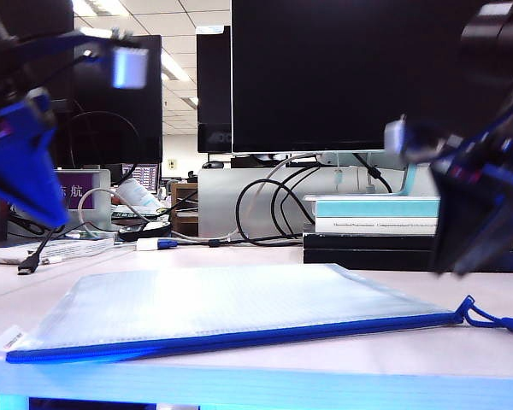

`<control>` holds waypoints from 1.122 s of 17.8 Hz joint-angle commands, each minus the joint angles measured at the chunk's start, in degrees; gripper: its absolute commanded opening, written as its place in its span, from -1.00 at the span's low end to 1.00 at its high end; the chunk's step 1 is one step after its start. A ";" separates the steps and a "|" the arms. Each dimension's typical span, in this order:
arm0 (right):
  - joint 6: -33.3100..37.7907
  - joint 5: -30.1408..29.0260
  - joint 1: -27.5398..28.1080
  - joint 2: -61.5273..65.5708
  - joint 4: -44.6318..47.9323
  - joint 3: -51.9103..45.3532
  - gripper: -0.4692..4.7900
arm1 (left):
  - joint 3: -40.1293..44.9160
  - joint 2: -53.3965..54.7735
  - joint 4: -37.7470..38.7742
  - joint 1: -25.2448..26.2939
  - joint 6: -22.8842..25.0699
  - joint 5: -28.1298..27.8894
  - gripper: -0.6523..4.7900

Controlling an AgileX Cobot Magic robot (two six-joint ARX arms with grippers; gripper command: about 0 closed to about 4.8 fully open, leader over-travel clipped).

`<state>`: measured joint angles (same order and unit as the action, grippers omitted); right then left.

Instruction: Pick up the transparent plastic file bag with a blue zipper and open its zipper.

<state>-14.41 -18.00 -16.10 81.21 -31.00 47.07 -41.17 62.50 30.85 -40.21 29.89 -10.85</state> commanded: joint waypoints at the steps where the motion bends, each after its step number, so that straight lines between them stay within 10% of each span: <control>1: 2.49 -1.03 0.04 5.62 2.10 2.47 0.11 | -0.17 -0.02 -1.40 -0.15 -1.40 0.74 0.03; 8: 2.40 1.53 1.97 8.85 -3.30 8.46 0.11 | -0.17 -0.02 -0.42 -0.13 -3.63 0.59 0.03; 19: 2.80 -18.38 9.09 19.93 -7.69 8.46 0.07 | -0.17 -0.04 0.13 -0.13 -4.02 1.25 0.03; 20: 2.38 -20.98 9.07 21.35 -7.54 8.46 -0.24 | -0.17 -0.04 0.11 -0.13 -4.00 1.25 0.03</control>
<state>-11.62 -40.16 -6.87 100.77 -37.69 56.49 -41.17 62.57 31.07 -40.34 26.06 -9.85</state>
